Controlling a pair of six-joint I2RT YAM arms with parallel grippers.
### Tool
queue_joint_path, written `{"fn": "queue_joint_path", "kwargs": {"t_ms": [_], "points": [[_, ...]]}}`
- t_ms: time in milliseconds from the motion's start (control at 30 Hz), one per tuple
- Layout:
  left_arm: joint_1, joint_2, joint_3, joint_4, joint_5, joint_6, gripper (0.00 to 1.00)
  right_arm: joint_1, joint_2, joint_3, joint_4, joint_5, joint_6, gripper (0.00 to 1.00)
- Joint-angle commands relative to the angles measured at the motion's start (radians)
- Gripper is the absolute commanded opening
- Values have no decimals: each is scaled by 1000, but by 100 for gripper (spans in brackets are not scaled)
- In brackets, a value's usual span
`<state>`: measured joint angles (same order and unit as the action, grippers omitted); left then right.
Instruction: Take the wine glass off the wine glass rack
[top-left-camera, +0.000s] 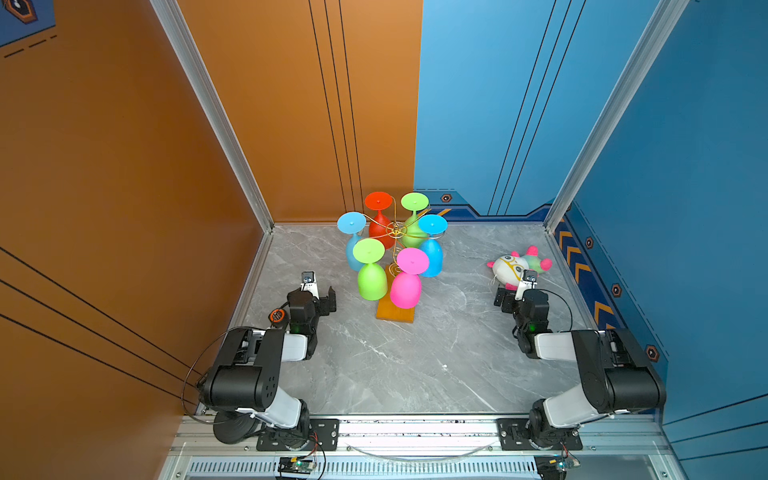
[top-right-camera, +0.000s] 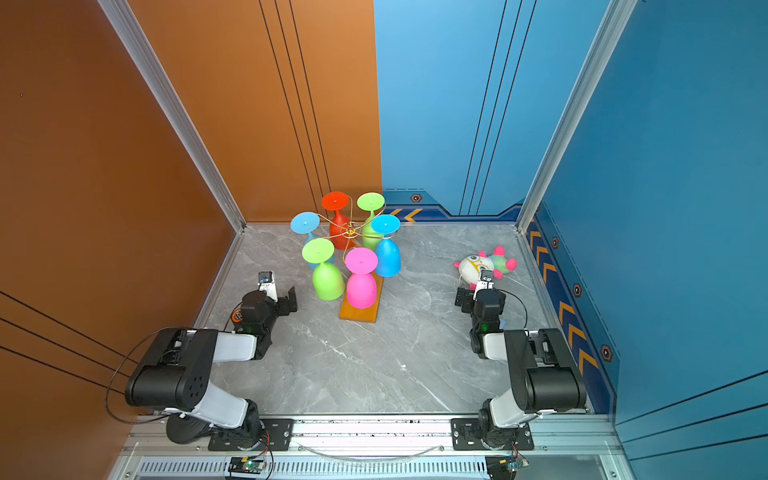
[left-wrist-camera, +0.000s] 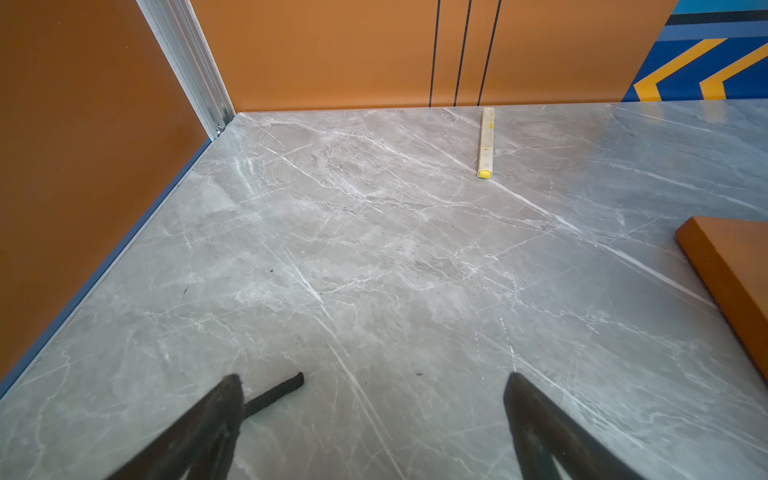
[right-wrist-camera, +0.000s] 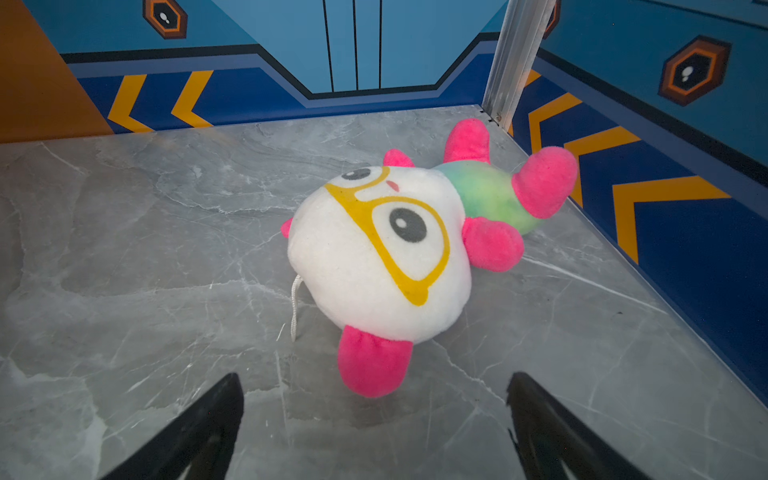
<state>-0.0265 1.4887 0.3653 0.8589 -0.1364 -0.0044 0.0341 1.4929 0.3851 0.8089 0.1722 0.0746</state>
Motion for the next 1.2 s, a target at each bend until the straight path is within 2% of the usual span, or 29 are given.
{"fn": "queue_joint_path", "kwargs": {"t_ms": [0, 100, 200, 300, 400, 600, 733, 833, 1000, 1167], "points": [[-9, -100, 30, -112, -44, 4, 98, 6, -94, 63, -157, 57, 7, 100], [-42, -183, 59, -229, -121, -3, 98, 7, -173, 134, -344, 71, 44, 99], [-75, -255, 108, -363, -164, -1, 98, 9, -250, 200, -504, 37, 98, 98], [-101, -311, 192, -550, -197, -11, 98, 11, -320, 278, -664, -44, 156, 98], [-128, -359, 254, -688, -212, -32, 98, 56, -342, 400, -855, -107, 156, 96], [-149, -468, 369, -975, -207, -91, 98, 192, -390, 594, -1123, -176, 177, 95], [-165, -558, 433, -1148, -138, -157, 98, 211, -366, 767, -1345, -333, 249, 89], [-178, -628, 471, -1246, -107, -183, 98, 225, -381, 818, -1392, -408, 301, 88], [-175, -726, 514, -1380, -63, -158, 98, 250, -398, 866, -1393, -550, 384, 86], [-173, -779, 530, -1445, 95, -111, 98, 286, -381, 899, -1347, -669, 455, 82]]}}
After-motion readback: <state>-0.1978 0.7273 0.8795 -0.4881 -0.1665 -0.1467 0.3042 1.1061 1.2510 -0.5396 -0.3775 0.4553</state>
